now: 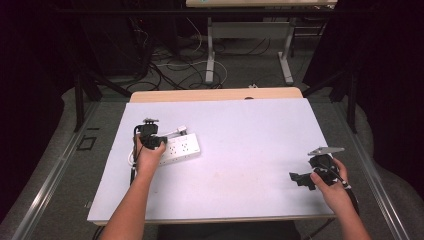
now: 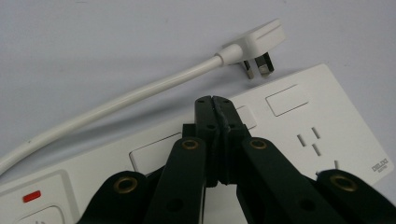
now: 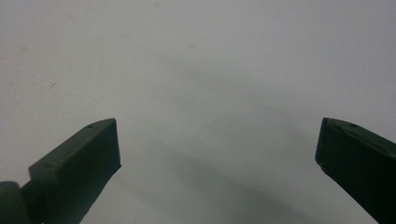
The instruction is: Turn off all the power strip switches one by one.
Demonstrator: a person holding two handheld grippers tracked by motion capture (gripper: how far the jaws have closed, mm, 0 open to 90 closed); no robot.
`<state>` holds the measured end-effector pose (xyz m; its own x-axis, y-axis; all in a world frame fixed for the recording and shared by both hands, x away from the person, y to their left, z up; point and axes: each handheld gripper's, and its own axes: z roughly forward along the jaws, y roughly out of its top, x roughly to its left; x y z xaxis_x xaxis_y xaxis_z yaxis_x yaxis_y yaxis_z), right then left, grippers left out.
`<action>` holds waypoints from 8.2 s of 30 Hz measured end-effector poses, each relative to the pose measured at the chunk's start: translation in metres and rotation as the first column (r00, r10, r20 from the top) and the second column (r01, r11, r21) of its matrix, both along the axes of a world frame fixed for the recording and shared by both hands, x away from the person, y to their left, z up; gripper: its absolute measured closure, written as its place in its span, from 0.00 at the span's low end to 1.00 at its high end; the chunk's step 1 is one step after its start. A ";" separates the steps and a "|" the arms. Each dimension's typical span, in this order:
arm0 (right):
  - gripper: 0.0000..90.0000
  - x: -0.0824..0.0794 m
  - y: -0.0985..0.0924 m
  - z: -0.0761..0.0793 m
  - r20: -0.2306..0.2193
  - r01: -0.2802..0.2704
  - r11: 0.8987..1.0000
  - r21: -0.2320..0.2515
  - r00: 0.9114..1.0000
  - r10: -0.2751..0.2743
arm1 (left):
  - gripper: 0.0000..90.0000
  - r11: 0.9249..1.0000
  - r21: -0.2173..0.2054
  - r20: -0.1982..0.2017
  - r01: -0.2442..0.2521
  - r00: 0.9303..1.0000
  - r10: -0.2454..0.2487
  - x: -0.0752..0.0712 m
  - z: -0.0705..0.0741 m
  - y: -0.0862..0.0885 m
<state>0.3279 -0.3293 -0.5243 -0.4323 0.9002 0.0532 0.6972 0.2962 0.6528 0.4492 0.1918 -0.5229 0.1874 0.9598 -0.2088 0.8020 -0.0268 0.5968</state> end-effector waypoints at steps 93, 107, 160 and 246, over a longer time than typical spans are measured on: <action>0.00 -0.001 -0.001 0.001 0.000 0.003 1.000 0.001 1.000 -0.003 | 1.00 0.999 0.008 0.030 0.052 0.998 -0.052 0.009 0.004 -0.037; 0.00 -0.001 -0.001 0.001 0.002 0.003 1.000 0.005 1.000 -0.003 | 1.00 0.996 0.007 0.041 0.084 0.996 -0.084 0.012 0.009 -0.055; 0.00 -0.001 -0.002 0.001 -0.001 0.001 1.000 0.003 1.000 -0.001 | 1.00 0.995 -0.008 0.008 0.097 0.995 -0.097 0.018 -0.004 -0.065; 0.00 -0.002 -0.005 0.004 0.018 0.016 1.000 0.013 1.000 -0.016 | 0.34 0.969 -0.012 0.284 0.248 0.929 -0.235 -0.090 0.033 0.002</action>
